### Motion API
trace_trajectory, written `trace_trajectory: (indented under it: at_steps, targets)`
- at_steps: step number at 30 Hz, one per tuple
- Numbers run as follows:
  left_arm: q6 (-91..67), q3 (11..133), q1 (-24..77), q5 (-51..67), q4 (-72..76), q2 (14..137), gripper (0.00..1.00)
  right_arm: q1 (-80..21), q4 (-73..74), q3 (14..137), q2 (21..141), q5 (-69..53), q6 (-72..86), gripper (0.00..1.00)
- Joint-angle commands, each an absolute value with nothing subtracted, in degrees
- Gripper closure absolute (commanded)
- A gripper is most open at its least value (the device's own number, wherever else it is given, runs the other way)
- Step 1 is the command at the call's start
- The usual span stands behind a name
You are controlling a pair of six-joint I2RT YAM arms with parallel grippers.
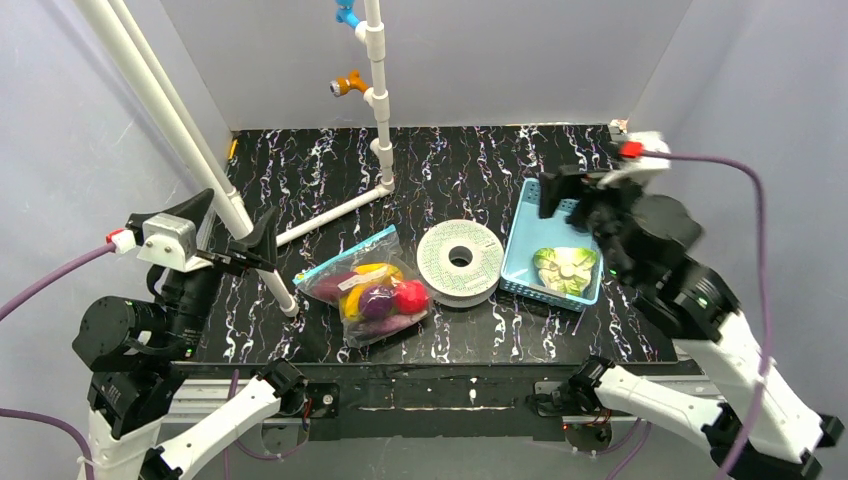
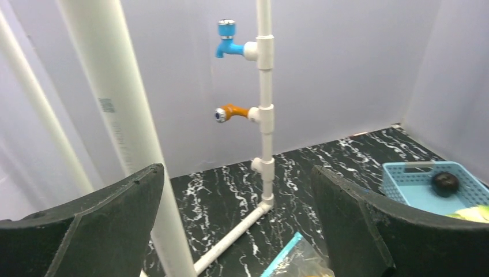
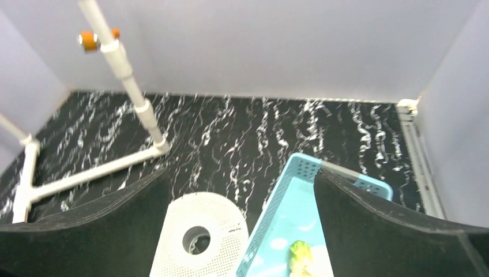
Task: Place the food in the zip-top bag and seal the zipper
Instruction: Reset both arms
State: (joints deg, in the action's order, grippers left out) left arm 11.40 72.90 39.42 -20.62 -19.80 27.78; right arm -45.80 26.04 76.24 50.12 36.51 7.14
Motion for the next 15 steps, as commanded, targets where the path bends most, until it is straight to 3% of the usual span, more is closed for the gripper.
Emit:
trace_trajectory:
  at_steps: [1,15]
  targets:
    - [15.5,74.1,39.2,-27.3,-15.8,28.8,0.02,-45.9,22.6,74.8,42.8,45.6,3.9,0.02]
    - [14.2,73.8,39.1,-29.9,-15.3,30.5,0.02,-45.9,22.1,75.0,39.6,51.7,1.7,0.02]
